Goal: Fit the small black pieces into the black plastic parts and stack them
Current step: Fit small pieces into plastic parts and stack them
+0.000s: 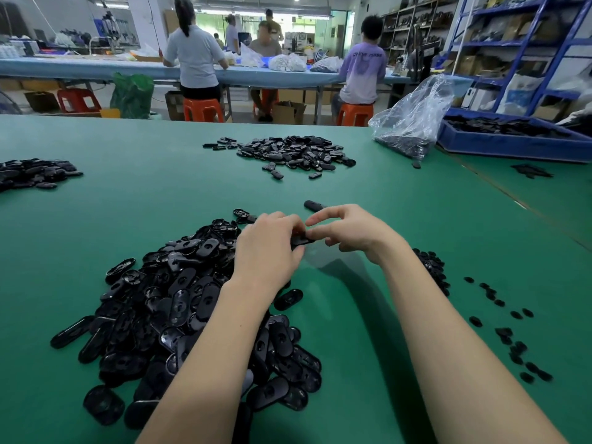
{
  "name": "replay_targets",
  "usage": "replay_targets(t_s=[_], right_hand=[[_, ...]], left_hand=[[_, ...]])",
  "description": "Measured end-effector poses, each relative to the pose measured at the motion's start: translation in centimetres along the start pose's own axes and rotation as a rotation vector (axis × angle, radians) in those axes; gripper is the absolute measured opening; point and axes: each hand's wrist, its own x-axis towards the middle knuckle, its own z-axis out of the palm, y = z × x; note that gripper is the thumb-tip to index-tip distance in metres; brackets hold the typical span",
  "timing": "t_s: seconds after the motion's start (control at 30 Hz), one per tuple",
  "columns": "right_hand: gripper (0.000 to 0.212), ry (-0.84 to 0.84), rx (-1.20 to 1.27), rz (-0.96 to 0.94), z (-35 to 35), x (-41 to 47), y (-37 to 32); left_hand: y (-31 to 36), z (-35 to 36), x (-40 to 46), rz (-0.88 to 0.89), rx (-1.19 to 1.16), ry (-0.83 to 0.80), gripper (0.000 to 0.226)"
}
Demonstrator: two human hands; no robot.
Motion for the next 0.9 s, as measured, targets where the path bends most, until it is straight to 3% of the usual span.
replay_targets(t_s=[0.13,0.27,0.33,0.47,0.77,0.9], right_hand=[[0.007,0.037,-0.019,0.012,-0.9,-0.8,1.5],[0.018,0.366,-0.415,0.096,-3.6,-0.9,3.1],[0.023,0.450,-0.522,0.163,-4.7,-1.2,4.0],[0.018,0.383,-0.573,0.211,-5.0,-1.1,5.1],[0.017,0.431,-0.595,0.189,-4.3,-1.0,4.9],[0.014,0.365,-0.293,0.046,-3.6,-1.4,4.1]], left_hand=[[0.9,0.4,-0.3,0.000,-0.004,0.002,0.023],[1.1,0.9,-0.4,-0.013,0.010,-0.031,0.020],[1.2,1.0,-0.4,-0.016,0.008,-0.042,0.020],[1.1,1.2,-0.4,-0.022,0.006,-0.038,0.022],[1.0,1.6,-0.5,-0.035,-0.027,-0.055,0.020],[0.9,1.6,-0.4,-0.044,-0.034,-0.049,0.019]])
